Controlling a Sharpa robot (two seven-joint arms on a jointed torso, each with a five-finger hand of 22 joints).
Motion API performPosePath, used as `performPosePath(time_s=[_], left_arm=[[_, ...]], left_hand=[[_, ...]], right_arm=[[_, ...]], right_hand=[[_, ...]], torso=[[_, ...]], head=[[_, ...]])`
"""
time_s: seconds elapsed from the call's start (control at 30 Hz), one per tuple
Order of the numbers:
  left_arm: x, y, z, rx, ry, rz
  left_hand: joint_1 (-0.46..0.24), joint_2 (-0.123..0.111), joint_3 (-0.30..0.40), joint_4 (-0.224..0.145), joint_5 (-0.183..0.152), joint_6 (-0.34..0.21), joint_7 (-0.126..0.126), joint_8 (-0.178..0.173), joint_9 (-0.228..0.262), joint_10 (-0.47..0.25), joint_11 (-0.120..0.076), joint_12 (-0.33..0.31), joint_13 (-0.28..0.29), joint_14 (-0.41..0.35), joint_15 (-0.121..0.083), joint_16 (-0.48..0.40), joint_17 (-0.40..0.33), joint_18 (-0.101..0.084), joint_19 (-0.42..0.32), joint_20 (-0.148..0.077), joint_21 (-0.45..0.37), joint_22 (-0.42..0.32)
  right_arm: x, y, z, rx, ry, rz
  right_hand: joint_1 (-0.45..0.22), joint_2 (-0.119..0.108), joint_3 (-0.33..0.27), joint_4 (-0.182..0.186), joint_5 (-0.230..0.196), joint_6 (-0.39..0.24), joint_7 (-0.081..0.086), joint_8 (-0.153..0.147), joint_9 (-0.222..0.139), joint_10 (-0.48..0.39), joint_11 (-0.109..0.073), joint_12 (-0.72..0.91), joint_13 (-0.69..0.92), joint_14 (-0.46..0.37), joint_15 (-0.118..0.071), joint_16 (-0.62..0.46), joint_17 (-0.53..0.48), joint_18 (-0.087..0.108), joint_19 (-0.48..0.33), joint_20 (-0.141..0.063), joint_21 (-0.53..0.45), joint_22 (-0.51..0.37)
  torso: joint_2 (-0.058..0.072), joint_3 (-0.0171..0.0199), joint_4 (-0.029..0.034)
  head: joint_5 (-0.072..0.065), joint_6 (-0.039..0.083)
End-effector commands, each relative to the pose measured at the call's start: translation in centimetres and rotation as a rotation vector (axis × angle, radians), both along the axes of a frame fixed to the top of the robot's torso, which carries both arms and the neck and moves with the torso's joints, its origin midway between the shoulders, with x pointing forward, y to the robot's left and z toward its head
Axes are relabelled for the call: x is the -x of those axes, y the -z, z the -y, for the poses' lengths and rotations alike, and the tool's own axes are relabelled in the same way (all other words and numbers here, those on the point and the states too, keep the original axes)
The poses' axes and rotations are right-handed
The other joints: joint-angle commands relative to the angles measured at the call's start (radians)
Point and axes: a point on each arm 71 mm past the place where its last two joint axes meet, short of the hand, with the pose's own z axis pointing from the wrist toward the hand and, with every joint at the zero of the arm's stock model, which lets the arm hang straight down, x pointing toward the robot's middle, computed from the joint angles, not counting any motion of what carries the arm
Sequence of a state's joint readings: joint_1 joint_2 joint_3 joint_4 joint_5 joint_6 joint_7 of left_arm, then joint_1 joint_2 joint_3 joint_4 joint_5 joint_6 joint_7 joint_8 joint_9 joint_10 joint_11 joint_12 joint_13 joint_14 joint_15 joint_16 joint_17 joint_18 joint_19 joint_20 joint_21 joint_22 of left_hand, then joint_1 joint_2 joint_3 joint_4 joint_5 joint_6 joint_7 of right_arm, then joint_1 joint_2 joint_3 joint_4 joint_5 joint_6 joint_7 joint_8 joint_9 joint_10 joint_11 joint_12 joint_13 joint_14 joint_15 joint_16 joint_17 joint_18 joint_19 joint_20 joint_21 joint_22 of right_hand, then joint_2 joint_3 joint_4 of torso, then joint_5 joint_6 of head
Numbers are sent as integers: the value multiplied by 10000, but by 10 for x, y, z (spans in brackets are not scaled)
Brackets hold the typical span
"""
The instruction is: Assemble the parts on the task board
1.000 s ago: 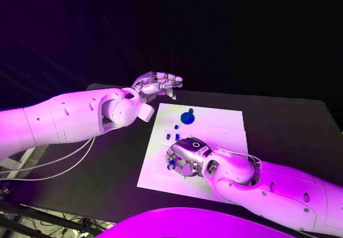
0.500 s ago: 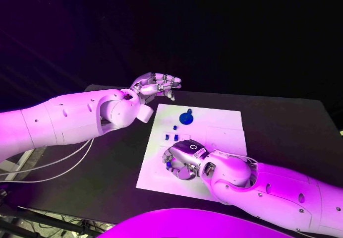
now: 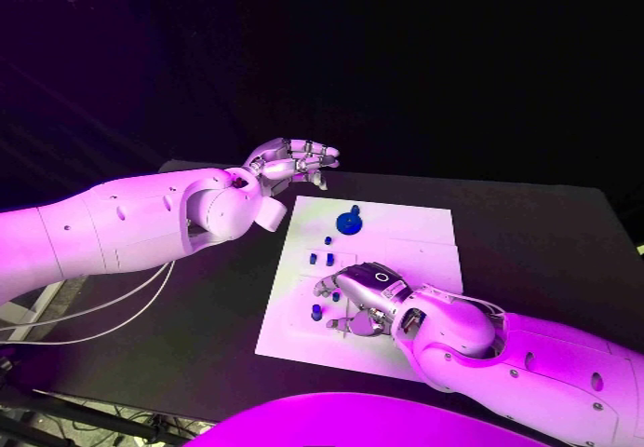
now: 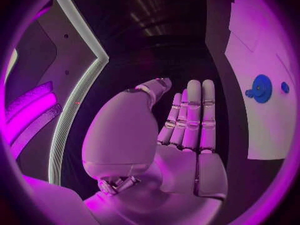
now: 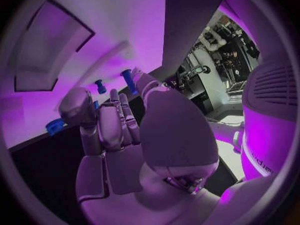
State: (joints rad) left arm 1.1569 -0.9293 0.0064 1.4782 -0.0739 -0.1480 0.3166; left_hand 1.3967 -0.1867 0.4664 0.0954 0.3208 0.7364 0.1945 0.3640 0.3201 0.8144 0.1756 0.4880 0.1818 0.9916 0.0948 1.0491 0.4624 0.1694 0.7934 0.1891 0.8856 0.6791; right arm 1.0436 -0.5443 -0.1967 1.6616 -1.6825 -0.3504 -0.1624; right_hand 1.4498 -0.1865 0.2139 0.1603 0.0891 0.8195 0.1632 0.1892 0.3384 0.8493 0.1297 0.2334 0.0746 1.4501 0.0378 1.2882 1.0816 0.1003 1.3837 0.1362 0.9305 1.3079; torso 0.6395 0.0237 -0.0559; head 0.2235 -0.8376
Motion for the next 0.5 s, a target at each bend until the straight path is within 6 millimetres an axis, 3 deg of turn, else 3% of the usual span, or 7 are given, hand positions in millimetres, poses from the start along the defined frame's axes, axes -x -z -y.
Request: performPosePath(time_s=[0.03, 0.07, 0.1, 0.23, 0.37, 0.43, 0.5], left_arm=[[0, 0, 2, 91, 175, 3], [0, 0, 2, 89, 171, 0], [0, 0, 1, 89, 167, -2], [0, 0, 1, 94, 174, -5], [1, 1, 0, 138, 244, 29], [1, 2, -1, 110, 245, 50], [1, 2, -2, 47, 239, 83]], left_hand=[[10, 56, 13, 53, -10, -87, 512, 64, -17, -73, -8, 69, -14, -66, 5, 35, -13, 132, 63, 10, -35, -16], [10, 56, 13, 53, -10, -87, 512, 64, -17, -73, -8, 69, -14, -66, 5, 35, -13, 132, 63, 10, -35, -16], [10, 56, 13, 53, -10, -87, 512, 64, -17, -73, -8, 69, -14, -66, 5, 35, -13, 132, 63, 10, -35, -16], [10, 56, 13, 53, -10, -87, 512, 64, -17, -73, -8, 69, -14, -66, 5, 35, -13, 132, 63, 10, -35, -16], [2, 31, -5, 65, -11, -121, 510, 77, -22, -103, -6, 83, -19, -77, 9, 39, -18, 132, 65, 15, -55, -29], [0, 21, -11, 69, -11, -135, 508, 82, -24, -115, -6, 89, -21, -83, 11, 39, -20, 131, 65, 18, -63, -34], [-4, 15, -17, 74, -11, -145, 507, 86, -26, -122, -6, 93, -22, -86, 12, 41, -22, 131, 65, 19, -69, -38]], right_arm=[[0, -13, 6, -980, 161, 170], [-1, -18, 11, -1161, 241, 183], [-2, -22, 16, -1310, 329, 158], [-12, -38, 42, -1809, 1071, -442], [-30, -51, 83, -2154, 2570, -1864], [-38, -54, 105, -2190, 3298, -2400], [-42, -57, 124, -2111, 3904, -2744]], right_hand=[[428, -71, -483, 581, 71, -104, -4, 57, -6, -326, 29, 230, -28, -34, 49, -81, -118, 97, -96, 31, -264, 894], [817, -136, -692, 1153, 68, -160, -24, 92, 0, -479, 37, 474, -28, -71, 52, -121, -216, 120, -121, 37, -437, 847], [876, -143, -713, 1230, 66, -170, -22, 98, 1, -474, 31, 530, -24, -89, 48, -158, -281, 133, -136, 33, -511, 827], [959, 21, -642, 1279, 42, -30, 106, 213, 35, -28, -103, 957, 36, -82, -54, -227, -388, 144, -103, -38, -553, 809], [734, 215, -451, 1262, 54, 319, 196, 409, 67, 1394, -201, 1611, 174, 93, -150, -65, -116, 0, 240, -136, 305, 1044], [509, 248, -386, 1287, 41, 496, 178, 516, 82, 2039, -278, 1738, 223, 198, -206, 110, 149, -77, 410, -181, 805, 1195], [-67, 295, -452, 1299, 383, 665, 0, 667, 107, 2894, -472, 2003, 447, 365, -362, 448, 634, -204, 663, -297, 1645, 1454]], torso=[[-10, -6, -4], [-16, -11, -4], [-12, -12, -2], [-22, -17, 8], [-45, -19, -45], [-69, -29, -71], [-93, -34, -102]], head=[[-89, 46], [-149, 76], [-188, 95], [-419, 131], [-637, 200], [-786, 241], [-919, 246]])
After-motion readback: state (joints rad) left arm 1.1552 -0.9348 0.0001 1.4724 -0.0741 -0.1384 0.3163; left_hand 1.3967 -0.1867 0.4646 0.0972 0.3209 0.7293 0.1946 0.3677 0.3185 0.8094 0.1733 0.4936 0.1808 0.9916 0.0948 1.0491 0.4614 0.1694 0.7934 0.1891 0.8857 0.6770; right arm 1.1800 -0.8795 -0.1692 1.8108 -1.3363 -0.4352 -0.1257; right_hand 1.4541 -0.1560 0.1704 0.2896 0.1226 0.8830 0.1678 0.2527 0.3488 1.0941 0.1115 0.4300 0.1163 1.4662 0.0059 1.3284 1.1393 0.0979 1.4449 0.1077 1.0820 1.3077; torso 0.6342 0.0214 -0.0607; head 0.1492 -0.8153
